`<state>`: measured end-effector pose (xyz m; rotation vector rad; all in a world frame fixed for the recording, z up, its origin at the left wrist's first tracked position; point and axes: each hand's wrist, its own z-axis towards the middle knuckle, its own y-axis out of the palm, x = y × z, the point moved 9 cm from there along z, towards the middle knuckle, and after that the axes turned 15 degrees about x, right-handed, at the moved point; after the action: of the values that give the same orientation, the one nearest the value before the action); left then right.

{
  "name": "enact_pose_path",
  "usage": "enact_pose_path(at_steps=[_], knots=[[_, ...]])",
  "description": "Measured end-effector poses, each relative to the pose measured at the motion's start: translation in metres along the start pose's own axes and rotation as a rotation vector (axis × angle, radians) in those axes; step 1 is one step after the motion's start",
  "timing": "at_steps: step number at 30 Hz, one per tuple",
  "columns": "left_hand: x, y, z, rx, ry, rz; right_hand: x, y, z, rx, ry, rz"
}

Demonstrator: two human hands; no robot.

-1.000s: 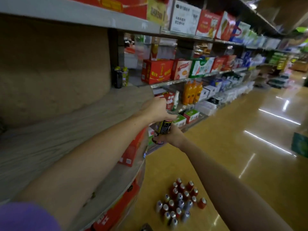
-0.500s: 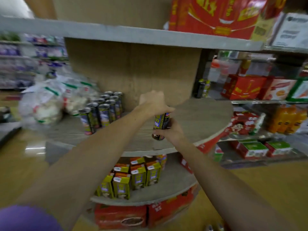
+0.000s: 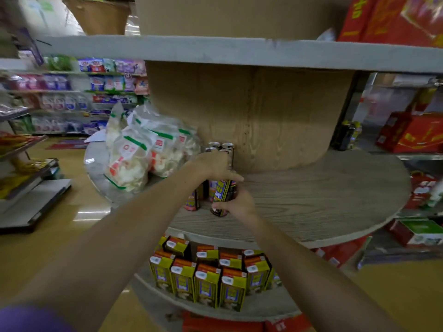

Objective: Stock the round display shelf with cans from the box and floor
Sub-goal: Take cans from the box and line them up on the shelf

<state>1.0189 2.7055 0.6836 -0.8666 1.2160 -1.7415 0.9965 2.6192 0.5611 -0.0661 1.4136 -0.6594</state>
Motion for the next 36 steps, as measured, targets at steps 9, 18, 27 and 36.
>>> enact_pose_path(at_steps=[9, 18, 27, 36], knots=[[-0.039, 0.014, 0.013, -0.076, 0.152, -0.156, 0.000, 0.044, 0.009, -0.007, 0.013, -0.114], [-0.064, 0.029, 0.021, -0.064, 0.183, -0.213, 0.008, 0.062, 0.014, -0.009, 0.003, -0.132], [-0.059, 0.029, 0.026, -0.025, 0.228, -0.313, 0.035, 0.066, 0.022, 0.010, 0.124, -0.077], [-0.065, 0.036, 0.029, -0.062, 0.168, -0.416, 0.042, 0.076, 0.037, -0.077, 0.116, -0.098]])
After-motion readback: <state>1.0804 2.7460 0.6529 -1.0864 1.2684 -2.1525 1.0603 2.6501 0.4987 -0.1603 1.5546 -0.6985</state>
